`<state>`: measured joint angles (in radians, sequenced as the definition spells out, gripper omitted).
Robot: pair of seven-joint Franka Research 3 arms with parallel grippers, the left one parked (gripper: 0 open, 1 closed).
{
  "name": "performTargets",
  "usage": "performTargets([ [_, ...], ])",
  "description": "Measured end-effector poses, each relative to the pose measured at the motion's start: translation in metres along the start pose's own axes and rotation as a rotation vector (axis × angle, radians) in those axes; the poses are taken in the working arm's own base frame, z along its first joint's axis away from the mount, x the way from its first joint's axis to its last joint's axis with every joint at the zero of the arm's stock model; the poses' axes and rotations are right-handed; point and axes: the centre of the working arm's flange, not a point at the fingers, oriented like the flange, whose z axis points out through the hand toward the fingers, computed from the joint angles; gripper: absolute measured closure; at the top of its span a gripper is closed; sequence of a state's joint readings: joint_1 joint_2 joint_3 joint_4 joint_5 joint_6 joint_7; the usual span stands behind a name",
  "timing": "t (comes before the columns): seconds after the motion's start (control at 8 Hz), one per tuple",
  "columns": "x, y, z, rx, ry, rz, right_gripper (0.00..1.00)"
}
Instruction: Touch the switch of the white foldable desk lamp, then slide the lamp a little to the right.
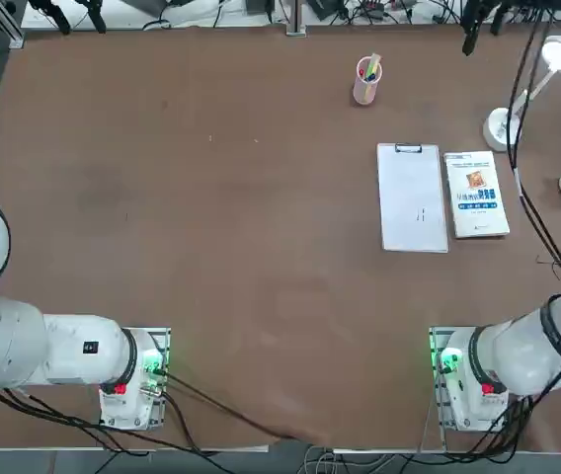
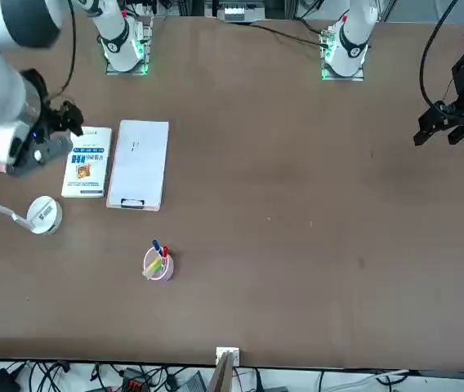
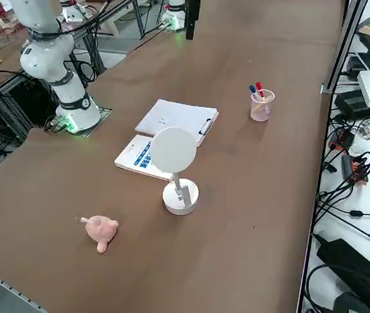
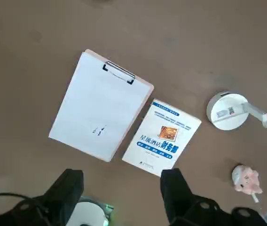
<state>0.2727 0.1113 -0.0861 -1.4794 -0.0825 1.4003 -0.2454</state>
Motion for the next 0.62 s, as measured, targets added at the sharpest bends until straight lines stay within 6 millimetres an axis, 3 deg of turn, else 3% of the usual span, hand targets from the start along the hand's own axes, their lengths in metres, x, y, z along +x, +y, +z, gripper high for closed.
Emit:
performTargets([
  [0.38, -0.046, -0.001, -0.014, 0.037, 0.052, 0.095, 0.0],
  [0.62, -0.061, 0.005, -0.019, 0.048, 0.064, 0.127, 0.0],
])
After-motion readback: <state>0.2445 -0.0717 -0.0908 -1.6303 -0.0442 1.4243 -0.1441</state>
